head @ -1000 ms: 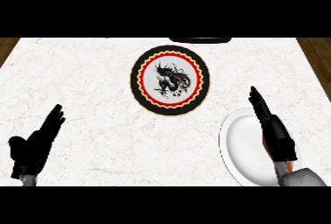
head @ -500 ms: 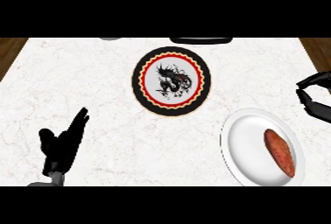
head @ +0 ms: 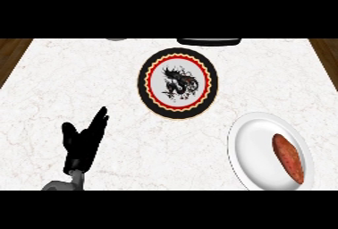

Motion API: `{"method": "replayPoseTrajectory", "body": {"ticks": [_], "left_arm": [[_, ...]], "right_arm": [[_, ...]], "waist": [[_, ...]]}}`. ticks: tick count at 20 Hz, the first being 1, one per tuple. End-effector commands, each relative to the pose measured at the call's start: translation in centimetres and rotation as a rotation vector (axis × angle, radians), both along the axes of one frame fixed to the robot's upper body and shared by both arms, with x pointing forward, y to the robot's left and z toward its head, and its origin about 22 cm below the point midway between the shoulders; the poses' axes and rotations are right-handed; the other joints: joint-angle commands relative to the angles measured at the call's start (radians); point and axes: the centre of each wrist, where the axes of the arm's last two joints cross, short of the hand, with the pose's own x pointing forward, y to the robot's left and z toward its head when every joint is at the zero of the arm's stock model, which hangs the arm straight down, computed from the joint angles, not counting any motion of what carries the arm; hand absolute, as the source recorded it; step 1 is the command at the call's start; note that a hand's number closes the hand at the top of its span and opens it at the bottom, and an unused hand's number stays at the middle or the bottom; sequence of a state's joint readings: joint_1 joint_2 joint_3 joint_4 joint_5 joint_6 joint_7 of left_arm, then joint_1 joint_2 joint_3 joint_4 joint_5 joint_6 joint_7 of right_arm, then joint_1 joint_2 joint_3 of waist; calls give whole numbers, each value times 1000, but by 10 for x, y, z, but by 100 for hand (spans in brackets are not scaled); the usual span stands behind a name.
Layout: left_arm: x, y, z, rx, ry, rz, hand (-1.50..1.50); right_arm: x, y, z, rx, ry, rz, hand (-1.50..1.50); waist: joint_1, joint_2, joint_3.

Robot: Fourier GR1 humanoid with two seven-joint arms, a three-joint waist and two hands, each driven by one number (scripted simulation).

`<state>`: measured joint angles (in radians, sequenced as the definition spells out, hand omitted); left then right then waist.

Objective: Pick the sweet potato from the plate and place it in the plate

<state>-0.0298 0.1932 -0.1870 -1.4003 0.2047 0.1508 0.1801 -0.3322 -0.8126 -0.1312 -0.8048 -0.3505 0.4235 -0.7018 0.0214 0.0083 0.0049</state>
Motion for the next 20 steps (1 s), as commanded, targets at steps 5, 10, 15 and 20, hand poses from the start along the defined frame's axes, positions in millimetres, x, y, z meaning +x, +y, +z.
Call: {"method": "replayPoseTrajectory", "body": {"ticks": [5,10,15,20], "left_arm": [[-11,3,-7,-14,19,-22,0],[-7,0,4,-16,32,-9,0],[-19,10,3,-6,36,1,0],[-14,5,-9,-9,20,26,0]], "right_arm": [[-7,-21,50,-415,191,221,-150],[3,-4,63,-581,265,316,-150],[5,38,41,-702,293,322,-150],[0,56,22,-735,310,309,-150]], "waist": [[1,-5,-5],[-7,-8,-5],[-20,-11,-6],[-23,-9,-5]]}}
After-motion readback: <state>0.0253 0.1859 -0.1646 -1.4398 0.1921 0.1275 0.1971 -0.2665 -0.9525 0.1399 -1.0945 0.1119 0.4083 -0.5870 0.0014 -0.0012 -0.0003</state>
